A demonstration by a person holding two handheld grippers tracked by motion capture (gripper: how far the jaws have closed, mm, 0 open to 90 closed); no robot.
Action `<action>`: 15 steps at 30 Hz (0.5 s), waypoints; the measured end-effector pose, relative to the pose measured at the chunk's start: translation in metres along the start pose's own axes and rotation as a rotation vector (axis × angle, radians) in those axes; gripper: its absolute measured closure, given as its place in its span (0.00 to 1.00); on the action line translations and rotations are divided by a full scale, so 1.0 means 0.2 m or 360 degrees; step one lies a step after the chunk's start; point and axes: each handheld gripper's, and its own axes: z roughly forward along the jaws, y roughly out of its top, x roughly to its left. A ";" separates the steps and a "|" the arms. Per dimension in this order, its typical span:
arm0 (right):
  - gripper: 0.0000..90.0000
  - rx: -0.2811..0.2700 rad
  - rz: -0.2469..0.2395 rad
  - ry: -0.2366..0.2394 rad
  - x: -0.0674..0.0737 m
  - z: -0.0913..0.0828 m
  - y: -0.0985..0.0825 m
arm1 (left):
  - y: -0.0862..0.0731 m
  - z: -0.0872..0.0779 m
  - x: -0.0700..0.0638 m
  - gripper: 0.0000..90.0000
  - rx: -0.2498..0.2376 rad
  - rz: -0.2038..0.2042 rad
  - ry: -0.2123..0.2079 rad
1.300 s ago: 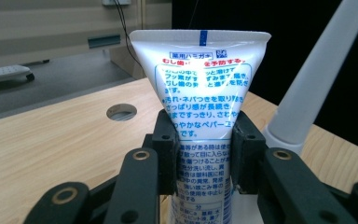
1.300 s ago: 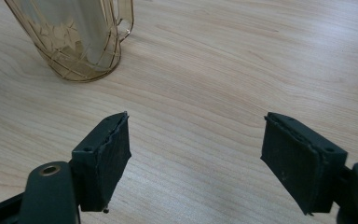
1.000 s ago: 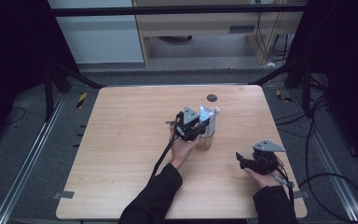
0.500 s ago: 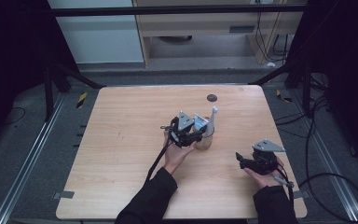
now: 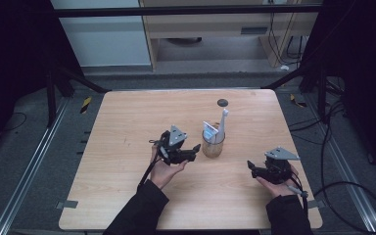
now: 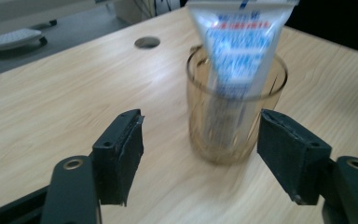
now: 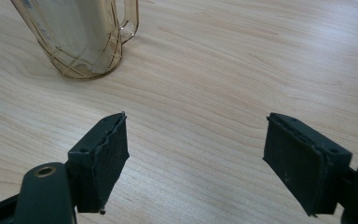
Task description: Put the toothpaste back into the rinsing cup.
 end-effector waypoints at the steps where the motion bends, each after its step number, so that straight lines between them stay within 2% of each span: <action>1: 0.24 0.0000 0.0009 -0.0001 0.00 0.00 0.00 | -0.01 -0.02 0.01 0.33 0.0003 -0.0005 0.0002; 7: 0.23 0.0005 0.0018 -0.0011 -0.01 -0.01 -0.01 | -0.13 -0.15 0.09 0.30 0.0088 -0.0010 0.0021; 11: 0.23 0.0016 0.0031 -0.0020 -0.02 -0.01 -0.02 | -0.25 -0.23 0.15 0.29 0.0149 -0.0051 0.0030; 15: 0.22 0.0035 0.0036 -0.0033 -0.02 -0.01 -0.03 | -0.37 -0.32 0.22 0.28 0.0188 -0.0119 0.0078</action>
